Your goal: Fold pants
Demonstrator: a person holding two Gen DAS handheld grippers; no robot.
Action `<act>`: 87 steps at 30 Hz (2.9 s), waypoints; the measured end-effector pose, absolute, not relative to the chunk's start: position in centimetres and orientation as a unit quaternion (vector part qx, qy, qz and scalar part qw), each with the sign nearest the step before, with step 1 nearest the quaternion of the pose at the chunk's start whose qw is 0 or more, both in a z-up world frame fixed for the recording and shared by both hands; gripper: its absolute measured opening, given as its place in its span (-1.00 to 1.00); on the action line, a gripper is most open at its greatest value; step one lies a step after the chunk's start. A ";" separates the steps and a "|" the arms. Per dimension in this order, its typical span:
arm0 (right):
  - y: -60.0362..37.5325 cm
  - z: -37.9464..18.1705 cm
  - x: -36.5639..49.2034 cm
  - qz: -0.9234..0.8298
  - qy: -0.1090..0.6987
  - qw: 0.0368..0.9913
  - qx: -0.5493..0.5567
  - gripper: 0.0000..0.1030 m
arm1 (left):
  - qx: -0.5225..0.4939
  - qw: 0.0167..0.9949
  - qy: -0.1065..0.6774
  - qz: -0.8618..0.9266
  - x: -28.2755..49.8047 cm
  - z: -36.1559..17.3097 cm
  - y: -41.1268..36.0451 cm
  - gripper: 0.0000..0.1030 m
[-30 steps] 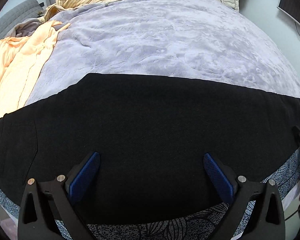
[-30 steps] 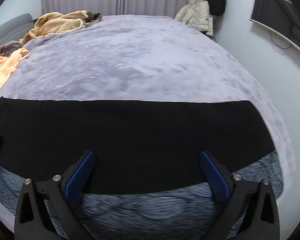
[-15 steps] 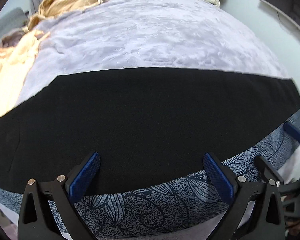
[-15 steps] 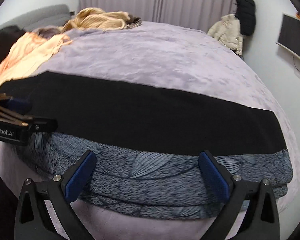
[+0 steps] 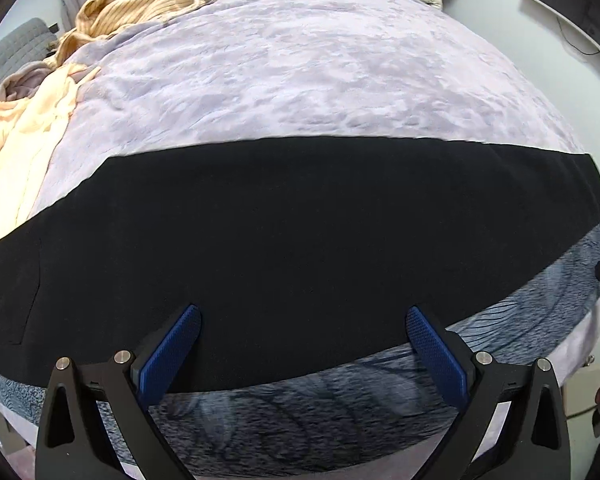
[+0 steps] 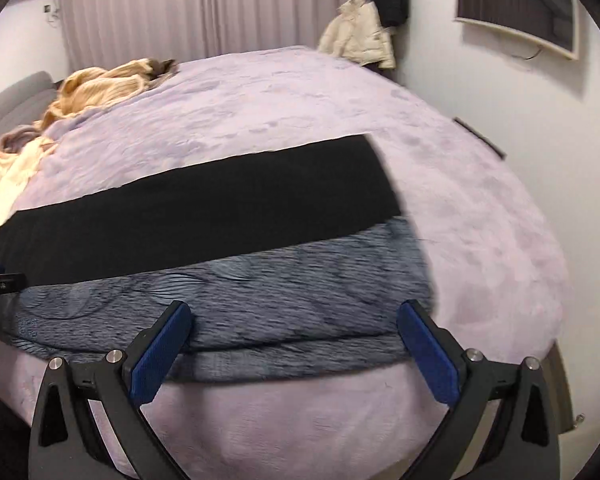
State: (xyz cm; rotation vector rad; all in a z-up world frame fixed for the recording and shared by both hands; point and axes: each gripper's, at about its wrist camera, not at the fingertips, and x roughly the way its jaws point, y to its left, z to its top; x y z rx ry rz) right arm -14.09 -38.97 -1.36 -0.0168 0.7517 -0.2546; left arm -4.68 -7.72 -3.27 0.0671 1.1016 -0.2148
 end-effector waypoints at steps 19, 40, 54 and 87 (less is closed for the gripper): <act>-38.9 -2.8 -12.2 0.012 0.301 0.941 0.154 1.00 | 0.022 0.844 0.526 -0.100 -0.4 -2.6 -16.5 1.00; -36.0 -1.2 -9.3 -0.023 0.335 0.939 0.075 -0.63 | 0.083 0.870 0.483 -0.049 -3.6 -5.2 -20.1 1.00; -21.3 4.9 -12.3 0.032 0.220 0.962 -0.158 -0.69 | -0.141 0.851 0.496 -0.104 -5.1 0.0 -7.5 1.00; -14.1 2.2 -14.8 0.194 0.307 0.921 -0.144 0.69 | -0.176 0.861 0.438 -0.187 -4.6 2.6 1.2 1.00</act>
